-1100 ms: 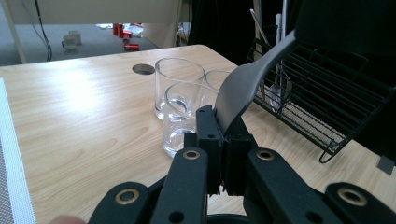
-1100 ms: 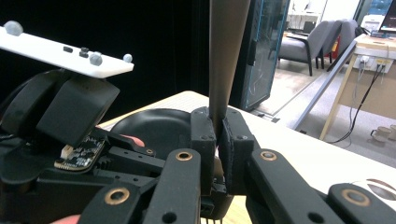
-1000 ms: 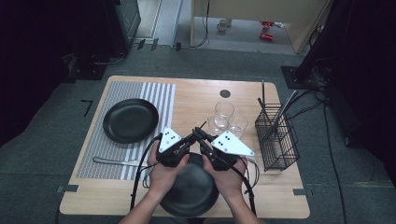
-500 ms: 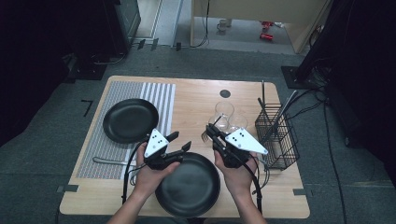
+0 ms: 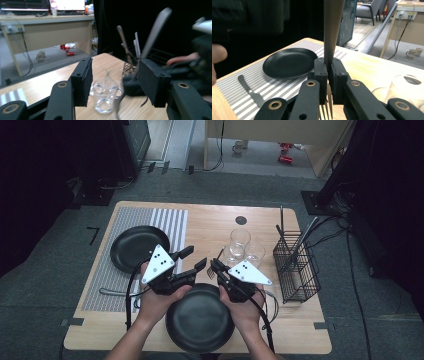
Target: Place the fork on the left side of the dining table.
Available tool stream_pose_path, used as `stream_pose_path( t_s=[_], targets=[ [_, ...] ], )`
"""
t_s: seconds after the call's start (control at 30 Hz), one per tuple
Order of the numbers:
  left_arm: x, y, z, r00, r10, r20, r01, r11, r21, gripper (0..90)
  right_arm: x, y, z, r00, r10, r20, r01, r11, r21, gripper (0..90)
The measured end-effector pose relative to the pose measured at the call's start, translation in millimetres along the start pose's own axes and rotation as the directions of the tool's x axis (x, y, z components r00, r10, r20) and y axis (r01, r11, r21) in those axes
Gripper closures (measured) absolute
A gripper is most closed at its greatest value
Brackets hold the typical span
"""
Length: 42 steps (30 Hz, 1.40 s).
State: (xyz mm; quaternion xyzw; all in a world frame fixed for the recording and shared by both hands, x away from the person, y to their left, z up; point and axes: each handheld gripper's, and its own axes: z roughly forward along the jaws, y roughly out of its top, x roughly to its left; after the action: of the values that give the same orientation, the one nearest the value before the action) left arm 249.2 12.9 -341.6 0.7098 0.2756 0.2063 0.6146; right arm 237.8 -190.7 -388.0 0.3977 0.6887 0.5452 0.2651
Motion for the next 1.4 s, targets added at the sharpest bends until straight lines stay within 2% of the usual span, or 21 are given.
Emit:
stream_pose_path(
  t_s=[0.1,0.2,0.3,0.47,0.6,0.7,0.8,0.9,0.97,1.03,1.13,1.2,1.27,1.4],
  targets=[
    [-6.1,5.6,0.8,0.9999,0.006,0.014,-0.005,0.9998,-0.018,49.2,5.9,-1.3,3.3,0.9999,-0.009,-0.010,0.009,1.000,0.006,86.6],
    [-10.1,8.8,2.7,0.9999,0.016,0.003,-0.015,0.9996,-0.024,53.9,12.1,-2.1,5.7,0.9996,-0.021,-0.018,0.022,1.000,0.010,86.6],
    [-12.8,10.3,3.8,0.9995,0.033,0.000,-0.033,0.9992,-0.021,61.8,16.7,-2.5,6.6,0.9990,-0.040,-0.019,0.040,0.999,0.010,86.6],
    [-14.5,12.1,6.1,0.9993,0.034,0.014,-0.034,0.9994,-0.003,77.1,21.6,-3.4,8.1,0.9982,-0.056,-0.020,0.056,0.998,0.015,86.6],
    [-14.2,12.7,6.9,0.9996,0.029,-0.006,-0.029,0.9996,0.000,83.8,24.7,-4.2,9.0,0.9973,-0.071,-0.019,0.071,0.997,0.018,86.6],
    [-12.4,13.5,6.6,0.9992,0.020,-0.034,-0.020,0.9998,-0.002,87.2,26.0,-4.5,9.2,0.9968,-0.077,-0.020,0.078,0.997,0.018,86.5],
    [-9.5,14.3,6.8,0.9997,-0.003,-0.024,0.003,1.0000,0.001,88.2,25.5,-4.6,8.7,0.9972,-0.073,-0.018,0.073,0.997,0.017,86.4],
    [-9.7,15.0,7.3,0.9997,0.005,-0.022,-0.004,1.0000,0.007,88.4,24.7,-5.1,8.6,0.9974,-0.070,-0.016,0.070,0.997,0.013,86.3],
    [-8.9,15.9,7.3,0.9999,-0.005,-0.016,0.005,1.0000,0.003,88.5,23.9,-5.4,7.6,0.9981,-0.059,-0.014,0.059,0.998,0.007,85.3],
    [-8.1,16.8,7.8,0.9995,0.000,-0.032,0.000,1.0000,0.002,88.6,21.7,-5.8,6.0,0.9991,-0.037,-0.021,0.037,0.999,0.002,79.8],
    [-3.9,17.6,8.0,0.9994,-0.010,-0.034,0.010,0.9999,0.001,88.6,16.2,-7.7,2.6,0.9996,-0.014,-0.025,0.014,1.000,0.007,69.5],
    [-1.6,18.1,7.9,0.9989,-0.010,-0.045,0.010,0.9999,0.000,88.6,12.4,-9.8,0.0,0.9998,-0.009,-0.020,0.009,1.000,0.010,62.7],
    [0.1,18.4,8.1,0.9985,-0.013,-0.052,0.013,0.9999,-0.002,88.6,7.7,-11.8,-2.3,0.9999,-0.001,-0.013,0.001,1.000,0.027,51.3],
    [1.9,18.2,10.1,0.9979,-0.011,-0.063,0.011,0.9999,0.003,88.6,0.9,-15.6,-6.8,0.9999,0.002,0.013,-0.002,0.999,0.053,34.4]
  ],
)
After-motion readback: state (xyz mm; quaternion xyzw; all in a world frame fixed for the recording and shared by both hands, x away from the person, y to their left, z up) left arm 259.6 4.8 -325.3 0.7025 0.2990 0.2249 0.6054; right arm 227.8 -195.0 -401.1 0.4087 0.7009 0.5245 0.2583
